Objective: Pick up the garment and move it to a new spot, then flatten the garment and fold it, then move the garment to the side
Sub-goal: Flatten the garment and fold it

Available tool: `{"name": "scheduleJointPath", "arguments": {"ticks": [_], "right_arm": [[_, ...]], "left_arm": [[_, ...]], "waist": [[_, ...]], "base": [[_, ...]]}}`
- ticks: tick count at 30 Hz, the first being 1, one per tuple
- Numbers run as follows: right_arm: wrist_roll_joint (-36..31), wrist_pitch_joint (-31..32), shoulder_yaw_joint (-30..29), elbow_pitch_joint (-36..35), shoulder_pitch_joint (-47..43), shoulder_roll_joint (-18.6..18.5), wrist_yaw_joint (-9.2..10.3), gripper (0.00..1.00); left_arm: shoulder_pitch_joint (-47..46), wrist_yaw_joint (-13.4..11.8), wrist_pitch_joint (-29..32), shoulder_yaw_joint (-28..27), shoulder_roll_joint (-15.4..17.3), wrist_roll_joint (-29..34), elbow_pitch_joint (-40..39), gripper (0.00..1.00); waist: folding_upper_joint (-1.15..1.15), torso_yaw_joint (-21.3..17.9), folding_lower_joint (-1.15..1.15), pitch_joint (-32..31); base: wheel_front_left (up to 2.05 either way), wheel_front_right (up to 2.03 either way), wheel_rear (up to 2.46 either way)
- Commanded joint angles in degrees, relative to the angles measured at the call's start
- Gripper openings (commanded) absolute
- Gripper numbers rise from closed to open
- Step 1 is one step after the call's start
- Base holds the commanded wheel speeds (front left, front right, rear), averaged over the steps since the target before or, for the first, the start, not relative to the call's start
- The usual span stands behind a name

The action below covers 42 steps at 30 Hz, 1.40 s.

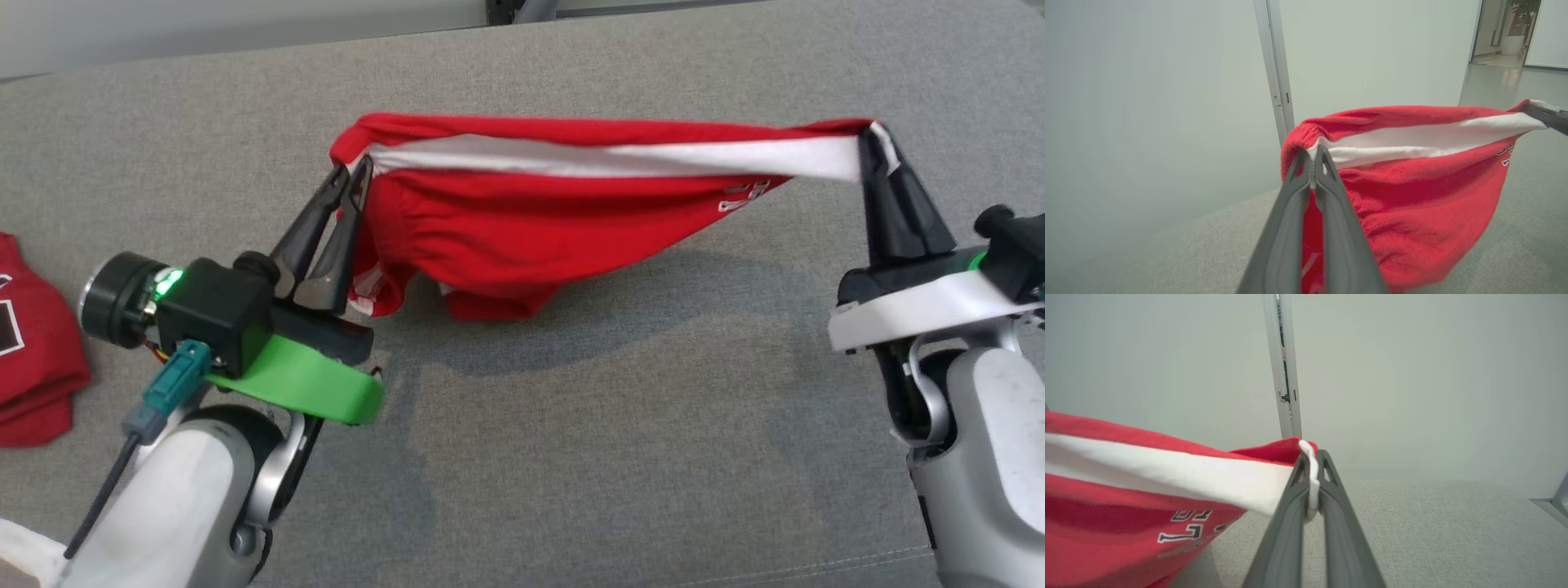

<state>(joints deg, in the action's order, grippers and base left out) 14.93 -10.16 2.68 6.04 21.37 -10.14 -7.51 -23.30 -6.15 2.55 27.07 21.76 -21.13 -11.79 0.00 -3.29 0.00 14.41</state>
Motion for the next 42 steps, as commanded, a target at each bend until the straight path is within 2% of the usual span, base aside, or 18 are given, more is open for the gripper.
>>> {"name": "scheduleJointPath", "arguments": {"ticks": [1, 9, 14, 18, 23, 29, 37, 42], "right_arm": [[-0.6, 0.5, -1.3, -2.2, 1.1, 0.1, 0.04, 0.0], [-3.2, 5.2, -7.1, -17.8, 3.2, 3.0, 0.04, 0.0], [-3.5, 8.0, -8.0, -21.8, 0.8, 4.4, 0.04, 0.0], [-2.4, 10.3, -8.1, -22.0, -0.9, 5.2, 0.04, 0.0], [-1.1, 11.3, -8.3, -19.4, 1.0, 4.7, 0.04, 0.0], [0.8, 10.9, -8.3, -14.5, 8.2, 3.1, 0.04, 0.0], [3.7, 8.0, -5.1, -1.3, 26.9, 0.3, 0.04, 0.0], [5.5, 3.3, -3.8, 10.2, 39.8, 1.1, 0.04, 0.0]], "left_arm": [[-1.8, -0.4, 0.0, -0.6, 0.7, 0.8, -1.3, 0.0], [-7.5, -2.5, 0.0, -3.1, 1.6, 4.0, -9.4, 0.0], [-6.6, -3.5, 0.5, -3.3, 1.5, 4.3, -11.7, 0.0], [-5.2, -4.0, 0.2, -3.2, 1.0, 3.2, -11.9, 0.0], [-6.5, -2.8, -1.2, -3.1, 0.1, 1.5, -9.8, 0.0], [-13.3, 0.3, -3.9, -3.6, -1.2, -0.2, -2.7, 0.0], [-31.8, 6.5, -10.1, -3.6, -5.7, -1.3, 13.4, 0.0], [-43.5, 9.0, -15.1, -4.2, -8.3, -0.4, 26.2, 0.0]], "waist": [[0.0, 0.1, 0.0, -1.3], [0.0, 0.1, 0.0, -4.6], [0.0, 0.1, 0.0, -5.4], [0.0, 0.0, 0.0, -5.0], [0.0, 0.0, 0.0, -2.9], [0.0, 0.2, 0.0, 1.3], [0.0, 1.4, 0.0, 6.5], [0.0, 1.9, 0.0, 8.8]], "base": [[0.0, 0.0, 0.0], [0.0, 0.0, 0.0], [0.0, 0.0, 0.0], [0.0, 0.0, 0.0], [0.0, 0.0, 0.0], [0.0, 0.0, 0.0], [0.0, 0.0, 0.0], [0.0, 0.0, 0.0]]}}
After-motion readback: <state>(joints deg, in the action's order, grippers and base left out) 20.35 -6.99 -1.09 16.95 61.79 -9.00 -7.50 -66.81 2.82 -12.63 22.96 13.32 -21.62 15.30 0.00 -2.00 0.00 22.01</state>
